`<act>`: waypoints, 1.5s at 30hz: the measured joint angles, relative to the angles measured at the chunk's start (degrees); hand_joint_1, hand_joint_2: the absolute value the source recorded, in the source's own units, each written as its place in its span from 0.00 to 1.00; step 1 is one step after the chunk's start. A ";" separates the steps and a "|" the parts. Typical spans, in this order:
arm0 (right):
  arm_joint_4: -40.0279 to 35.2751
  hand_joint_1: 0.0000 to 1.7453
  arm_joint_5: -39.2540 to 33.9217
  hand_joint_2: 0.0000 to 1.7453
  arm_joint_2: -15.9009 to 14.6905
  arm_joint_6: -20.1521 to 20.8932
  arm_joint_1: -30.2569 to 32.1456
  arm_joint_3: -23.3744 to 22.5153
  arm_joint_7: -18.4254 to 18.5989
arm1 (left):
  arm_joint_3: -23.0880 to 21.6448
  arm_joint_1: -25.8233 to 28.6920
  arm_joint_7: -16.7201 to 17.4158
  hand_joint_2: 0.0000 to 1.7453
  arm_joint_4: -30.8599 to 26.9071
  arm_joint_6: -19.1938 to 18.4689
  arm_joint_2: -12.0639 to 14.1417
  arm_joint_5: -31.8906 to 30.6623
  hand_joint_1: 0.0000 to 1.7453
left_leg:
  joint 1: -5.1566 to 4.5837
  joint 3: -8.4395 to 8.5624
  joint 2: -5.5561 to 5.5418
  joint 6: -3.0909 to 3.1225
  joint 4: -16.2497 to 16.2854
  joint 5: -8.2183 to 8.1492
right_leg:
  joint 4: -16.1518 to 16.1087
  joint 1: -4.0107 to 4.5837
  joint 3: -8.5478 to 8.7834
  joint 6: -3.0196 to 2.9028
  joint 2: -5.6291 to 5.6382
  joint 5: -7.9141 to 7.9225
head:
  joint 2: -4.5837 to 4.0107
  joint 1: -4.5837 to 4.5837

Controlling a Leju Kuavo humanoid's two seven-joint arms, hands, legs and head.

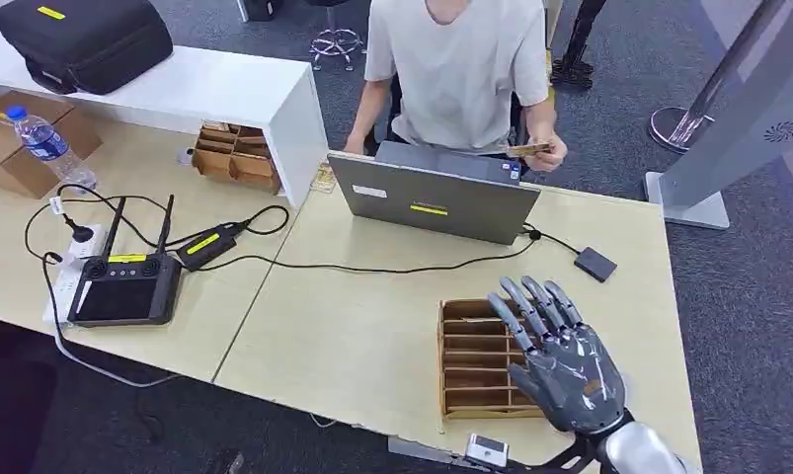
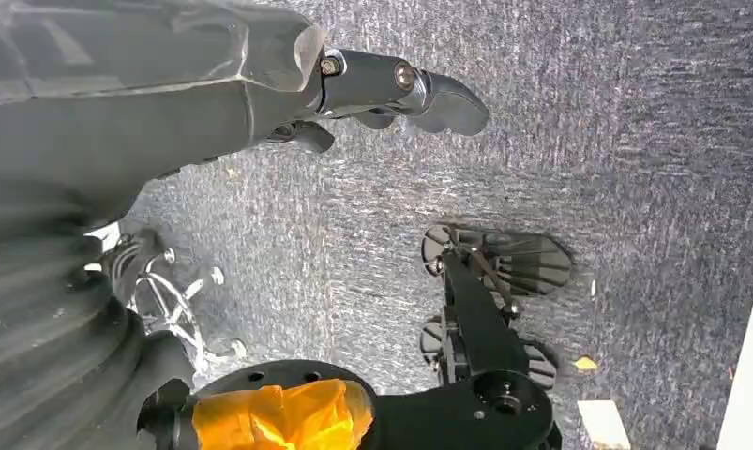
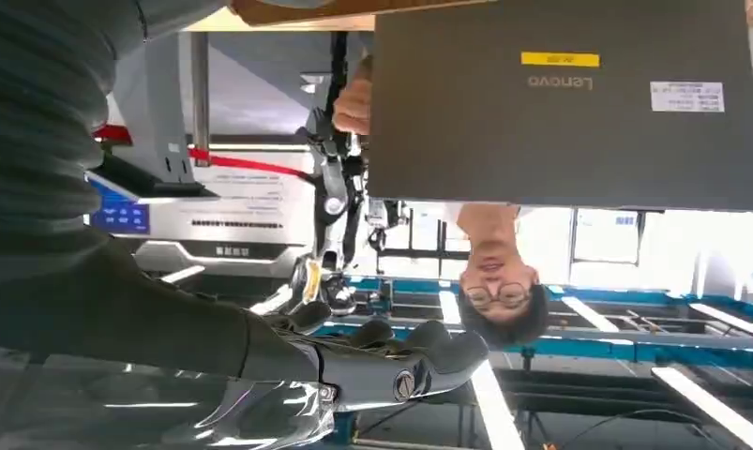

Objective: Pass the card to the sensor for recognition and then transmit it.

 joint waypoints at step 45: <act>11.43 0.00 4.44 1.00 5.18 -0.17 -9.87 -17.84 3.10 | 0.00 -0.07 1.40 1.00 0.00 -1.29 0.11 -3.43 0.00 | -0.01 0.00 -0.01 0.00 0.06 0.00 | 0.00 0.00 0.00 0.00 -0.01 0.01 | 0.00 0.00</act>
